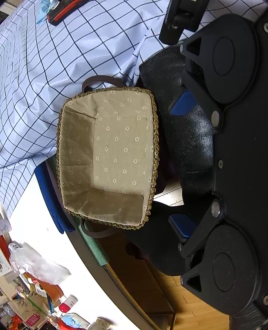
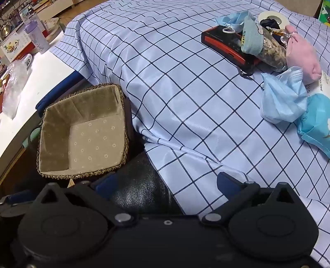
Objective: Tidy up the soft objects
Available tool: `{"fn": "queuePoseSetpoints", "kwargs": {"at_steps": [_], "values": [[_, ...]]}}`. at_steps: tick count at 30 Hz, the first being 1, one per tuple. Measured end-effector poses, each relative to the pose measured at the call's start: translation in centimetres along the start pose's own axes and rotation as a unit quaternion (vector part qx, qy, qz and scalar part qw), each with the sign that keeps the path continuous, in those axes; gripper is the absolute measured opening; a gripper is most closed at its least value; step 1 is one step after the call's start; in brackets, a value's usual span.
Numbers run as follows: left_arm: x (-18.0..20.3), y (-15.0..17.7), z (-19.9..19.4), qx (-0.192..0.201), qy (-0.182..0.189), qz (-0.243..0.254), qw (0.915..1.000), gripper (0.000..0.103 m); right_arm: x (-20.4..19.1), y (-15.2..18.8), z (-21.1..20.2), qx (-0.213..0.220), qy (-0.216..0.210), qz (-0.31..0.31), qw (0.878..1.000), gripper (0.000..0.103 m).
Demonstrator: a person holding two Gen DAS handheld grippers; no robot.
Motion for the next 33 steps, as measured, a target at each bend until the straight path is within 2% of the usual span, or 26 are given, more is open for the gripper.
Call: {"fn": "queuePoseSetpoints", "kwargs": {"at_steps": [33], "values": [[0.14,0.29,0.34,-0.007,0.003,0.000,1.0000,0.099,0.28,0.50,0.27,-0.005,0.005,0.006,1.000,0.102]]}}
Point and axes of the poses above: each gripper's, at about its wrist camera, not at the fingertips, and z roughly the way its jaws point, x to its right, y to its underside, the point moved 5 cm from there along z, roughly the way its jaws point, and after that the axes turned 8 degrees about -y, right-handed, at the moved point
